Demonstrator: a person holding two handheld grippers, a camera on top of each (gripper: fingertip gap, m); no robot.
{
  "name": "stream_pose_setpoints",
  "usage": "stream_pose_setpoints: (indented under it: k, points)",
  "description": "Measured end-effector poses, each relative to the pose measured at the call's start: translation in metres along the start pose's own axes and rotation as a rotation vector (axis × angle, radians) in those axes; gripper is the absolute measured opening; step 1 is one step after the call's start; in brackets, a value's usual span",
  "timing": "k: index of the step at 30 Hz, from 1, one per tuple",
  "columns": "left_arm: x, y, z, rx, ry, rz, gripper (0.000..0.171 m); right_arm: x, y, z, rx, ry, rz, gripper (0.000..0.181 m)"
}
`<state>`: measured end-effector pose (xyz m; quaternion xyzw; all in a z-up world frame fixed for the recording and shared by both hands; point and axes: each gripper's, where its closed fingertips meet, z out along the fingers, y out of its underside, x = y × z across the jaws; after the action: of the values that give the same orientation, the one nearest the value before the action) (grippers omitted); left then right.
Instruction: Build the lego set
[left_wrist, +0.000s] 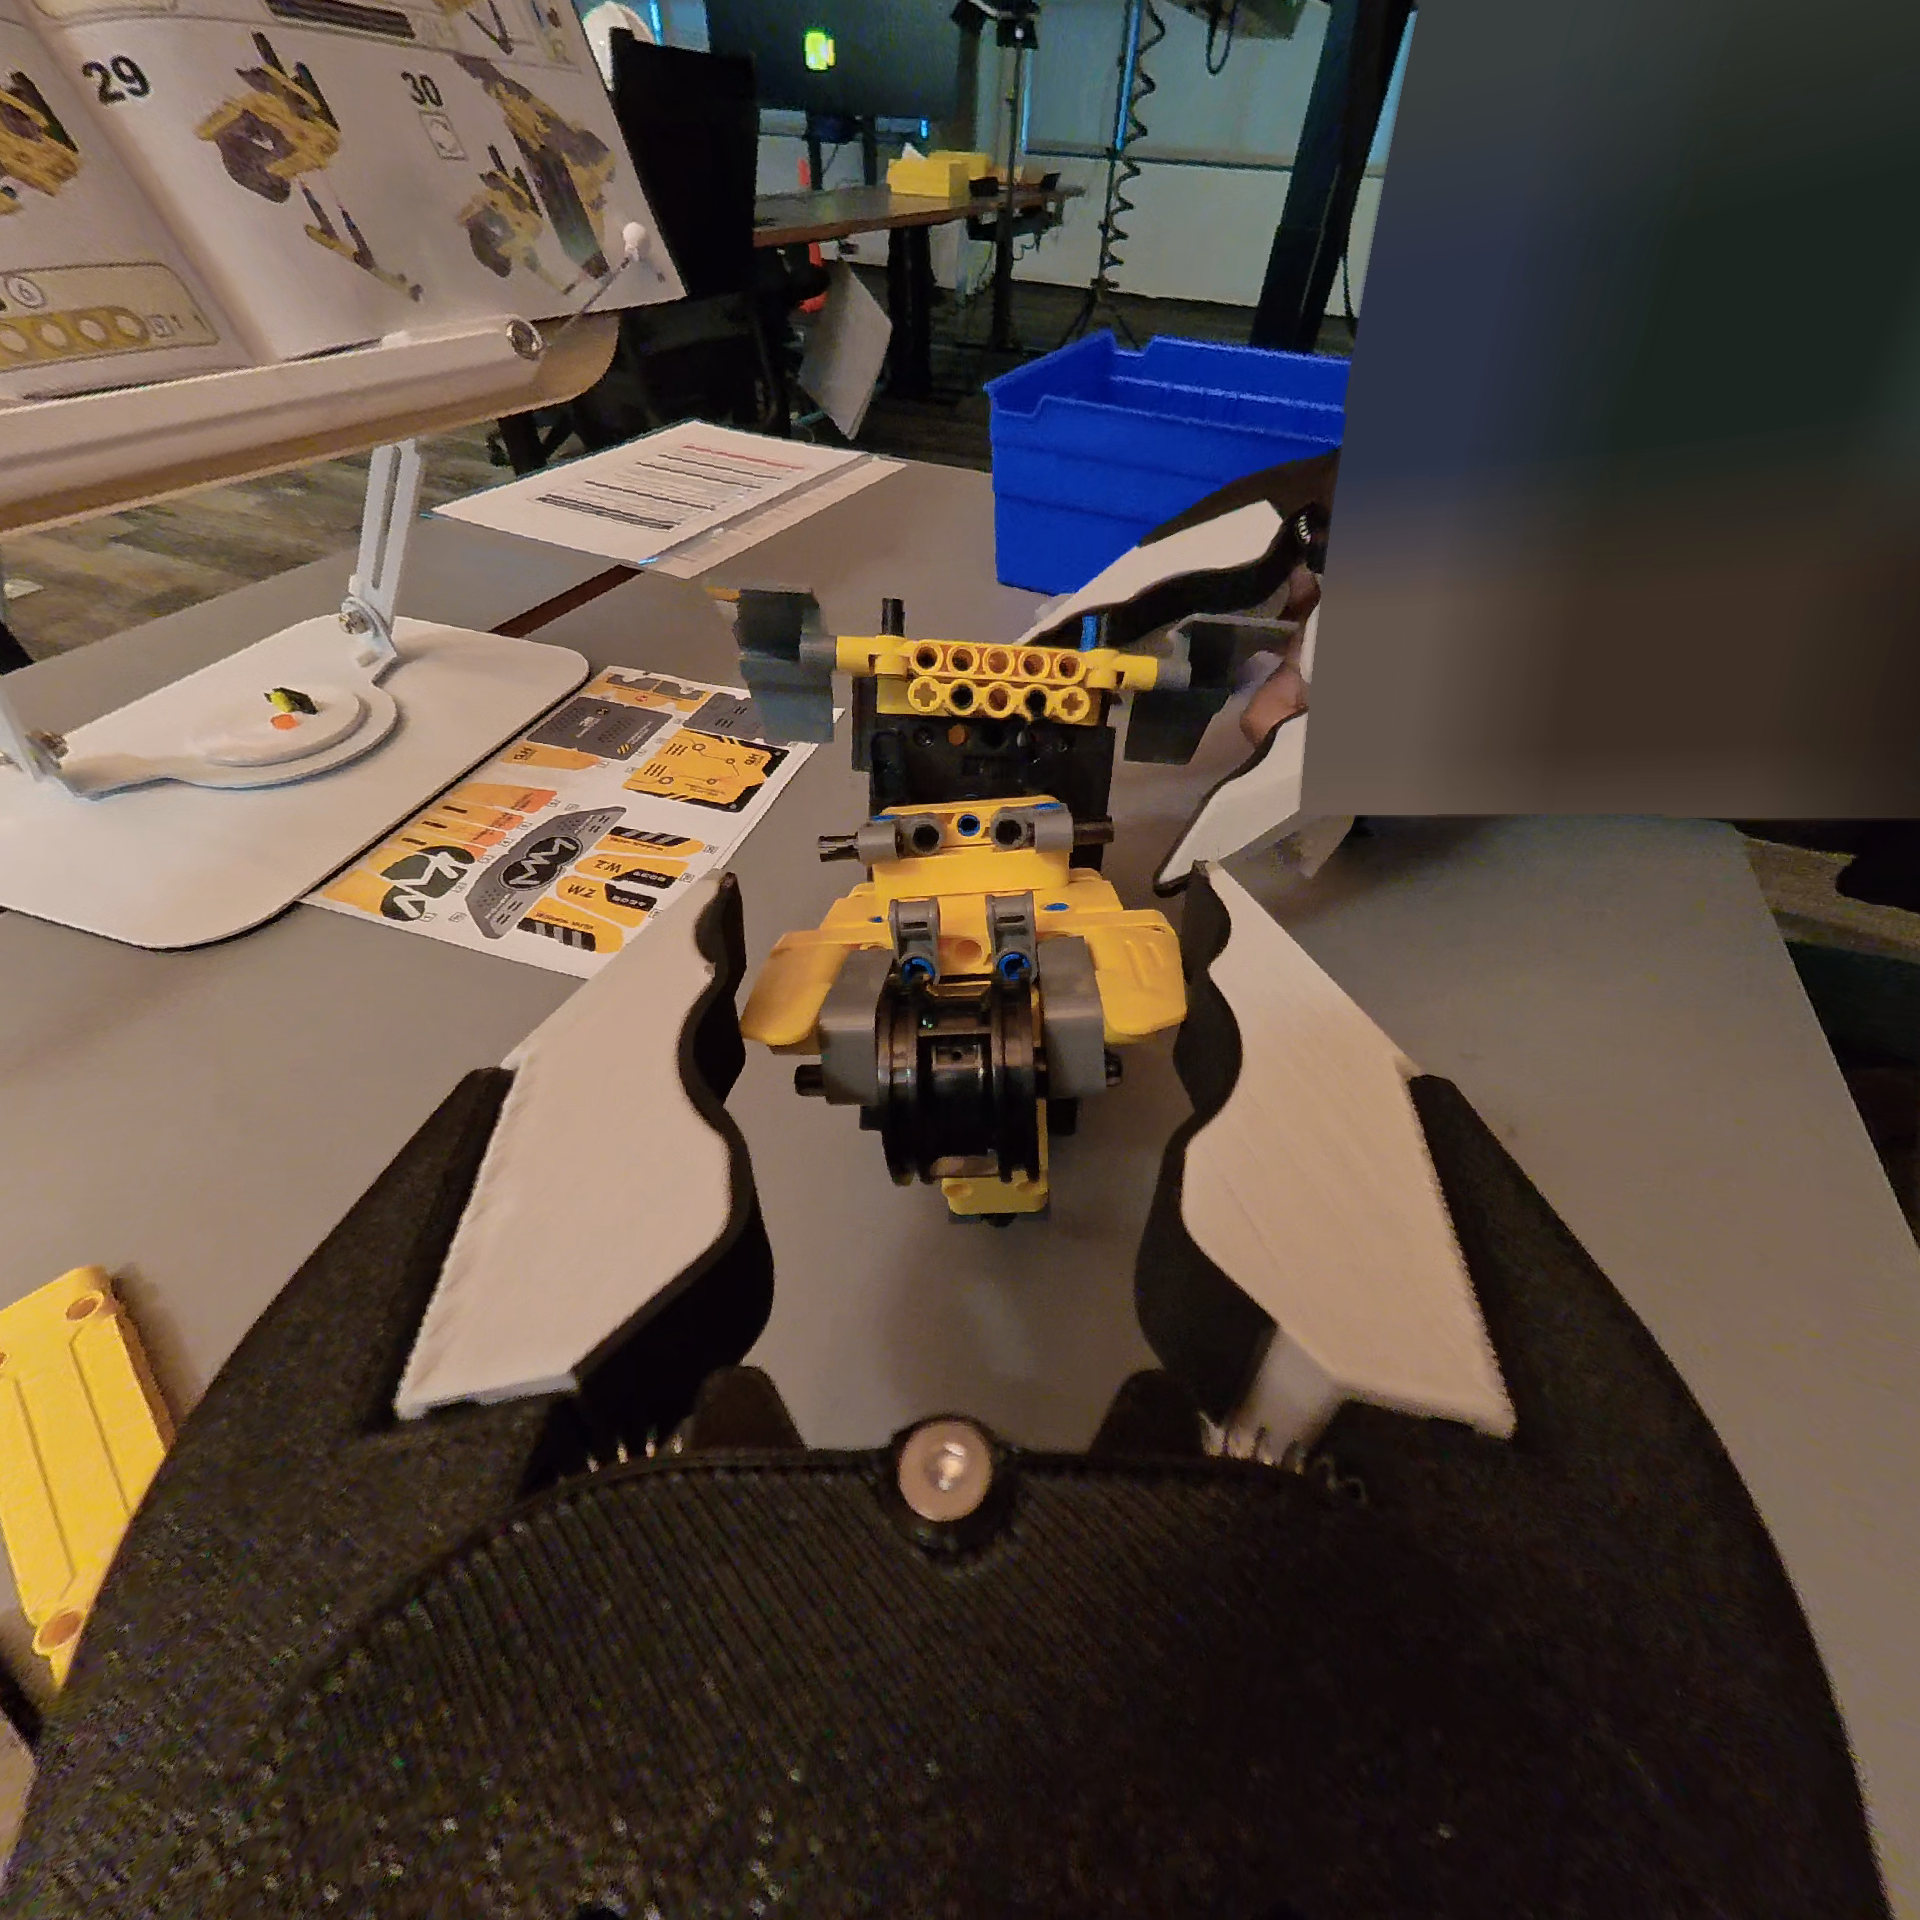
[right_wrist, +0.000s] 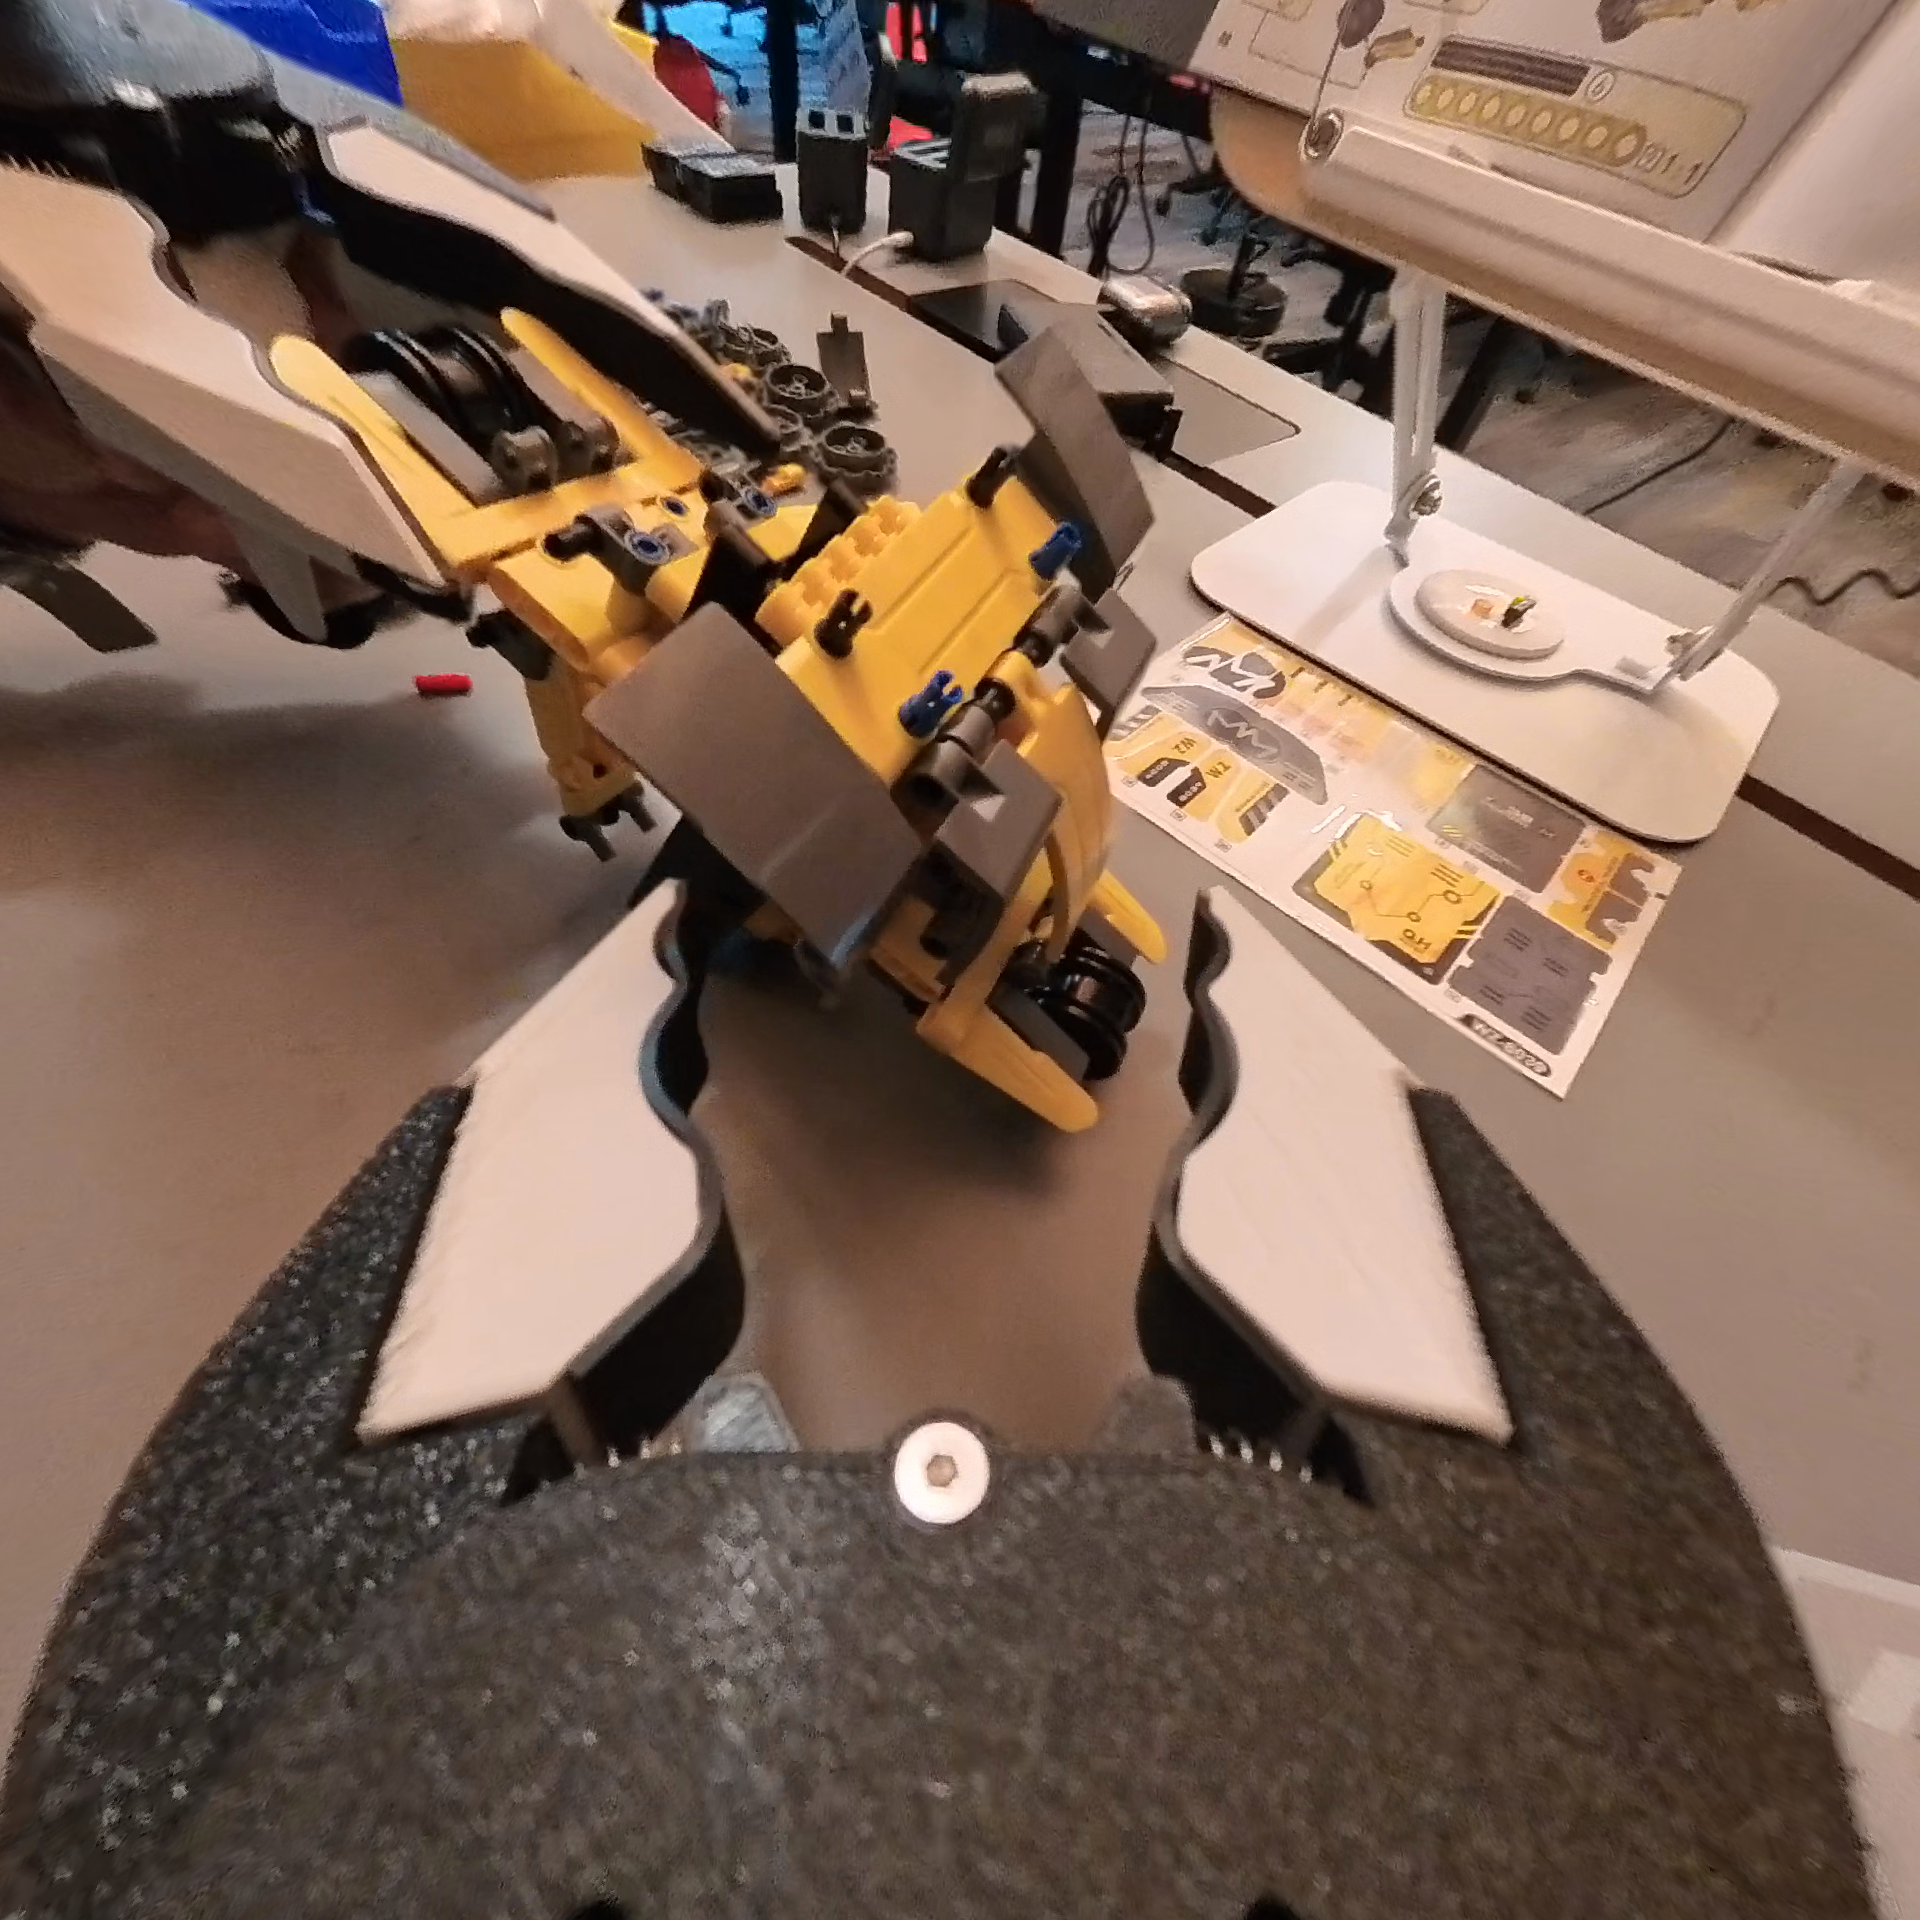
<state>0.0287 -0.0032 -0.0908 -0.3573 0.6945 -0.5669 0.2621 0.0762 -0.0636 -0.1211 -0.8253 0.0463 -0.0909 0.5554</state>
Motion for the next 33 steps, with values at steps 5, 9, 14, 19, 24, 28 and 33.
stream_pose_setpoints:
  k: [5, 9, 14, 19, 24, 28, 33]
  points:
    - [0.000, 0.000, 0.001, -0.003, -0.004, 0.013, 0.081, -0.001, 0.008, 0.003, -0.041, -0.034, 0.048, 0.107]
    - [-0.001, 0.001, 0.000, -0.012, -0.015, 0.034, 0.081, 0.004, 0.004, 0.000, -0.013, -0.020, 0.035, 0.093]
    - [-0.001, 0.000, -0.001, -0.012, -0.015, 0.035, 0.081, -0.002, -0.003, -0.007, 0.028, -0.083, 0.051, 0.060]
    - [0.000, 0.001, 0.000, -0.017, -0.018, 0.049, 0.081, -0.005, 0.003, -0.005, -0.006, -0.112, 0.047, 0.060]
    - [0.001, 0.001, 0.000, -0.018, -0.018, 0.053, 0.081, -0.006, 0.029, -0.008, -0.161, -0.189, -0.053, 0.071]
    - [0.002, 0.000, -0.001, -0.010, -0.014, 0.051, 0.081, 0.006, 0.035, -0.013, -0.192, -0.169, -0.095, 0.061]
    - [0.003, -0.005, -0.003, 0.019, -0.013, 0.031, 0.081, 0.041, 0.022, -0.020, -0.130, -0.034, -0.021, 0.026]
